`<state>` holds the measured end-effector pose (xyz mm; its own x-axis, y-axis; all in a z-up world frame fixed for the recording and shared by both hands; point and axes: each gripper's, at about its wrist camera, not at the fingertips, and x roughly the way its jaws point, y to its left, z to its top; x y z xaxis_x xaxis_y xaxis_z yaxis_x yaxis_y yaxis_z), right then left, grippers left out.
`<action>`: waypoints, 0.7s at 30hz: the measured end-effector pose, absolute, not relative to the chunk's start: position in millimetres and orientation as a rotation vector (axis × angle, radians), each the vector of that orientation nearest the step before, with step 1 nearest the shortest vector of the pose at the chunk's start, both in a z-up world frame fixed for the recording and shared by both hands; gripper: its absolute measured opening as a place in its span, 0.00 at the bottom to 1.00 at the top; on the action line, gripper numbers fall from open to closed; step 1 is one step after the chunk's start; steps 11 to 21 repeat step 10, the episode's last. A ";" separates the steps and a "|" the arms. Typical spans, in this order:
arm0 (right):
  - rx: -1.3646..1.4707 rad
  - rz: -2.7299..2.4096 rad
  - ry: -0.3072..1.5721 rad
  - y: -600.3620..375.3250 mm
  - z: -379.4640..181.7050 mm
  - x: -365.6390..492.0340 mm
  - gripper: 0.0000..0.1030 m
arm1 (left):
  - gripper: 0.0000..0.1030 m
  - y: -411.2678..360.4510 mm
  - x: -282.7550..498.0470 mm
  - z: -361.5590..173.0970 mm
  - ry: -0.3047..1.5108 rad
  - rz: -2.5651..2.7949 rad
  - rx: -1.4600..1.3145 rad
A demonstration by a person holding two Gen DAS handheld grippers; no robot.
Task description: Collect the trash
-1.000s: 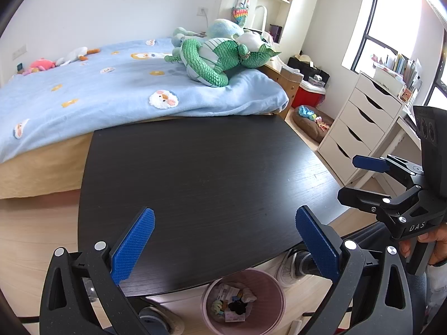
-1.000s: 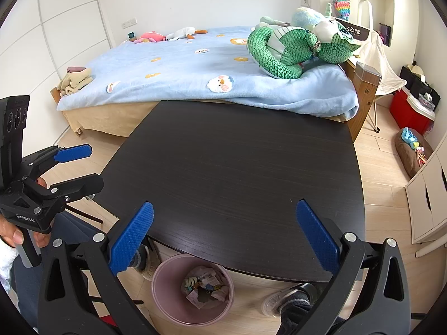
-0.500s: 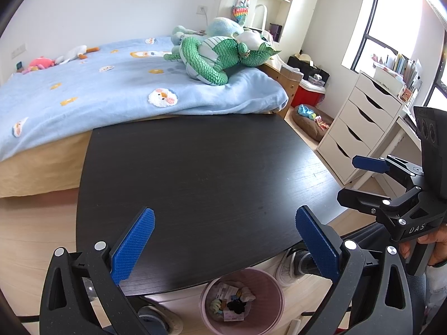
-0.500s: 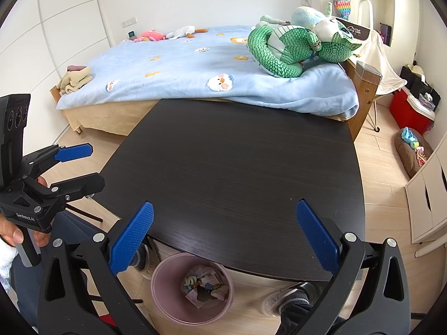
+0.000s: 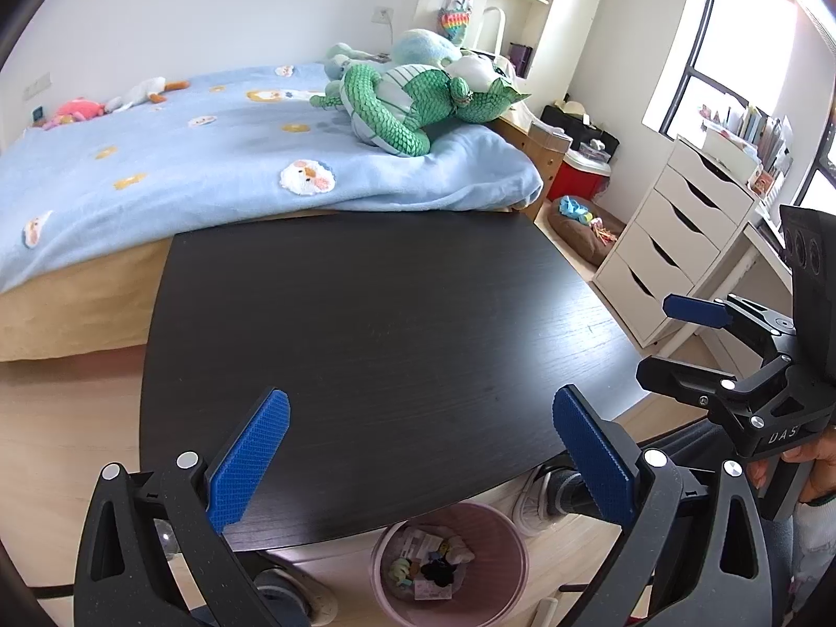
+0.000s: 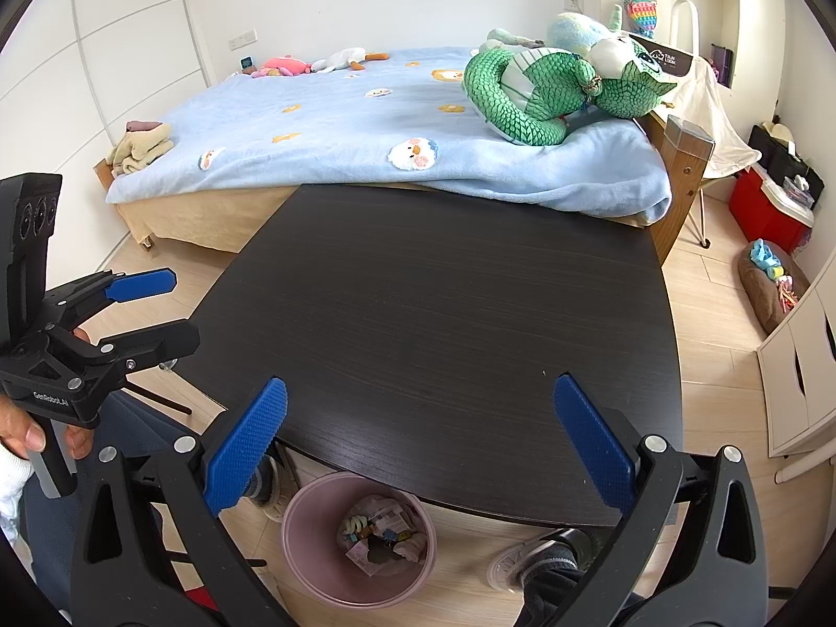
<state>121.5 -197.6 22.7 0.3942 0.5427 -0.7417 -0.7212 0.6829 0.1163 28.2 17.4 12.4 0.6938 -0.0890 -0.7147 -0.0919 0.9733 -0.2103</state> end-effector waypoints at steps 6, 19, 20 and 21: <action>-0.239 0.811 0.841 -197.5 22.7 121.4 0.97 | 0.94 12.8 29.2 11.6 0.814 0.001 -0.216; -0.239 0.810 0.841 -197.8 22.8 121.4 0.97 | 0.94 13.0 29.5 12.8 0.807 0.010 -0.217; -0.239 0.810 0.841 -197.8 22.8 121.4 0.97 | 0.94 13.0 29.5 12.8 0.807 0.010 -0.217; -0.239 0.810 0.841 -197.8 22.8 121.4 0.97 | 0.94 13.0 29.5 12.8 0.807 0.010 -0.217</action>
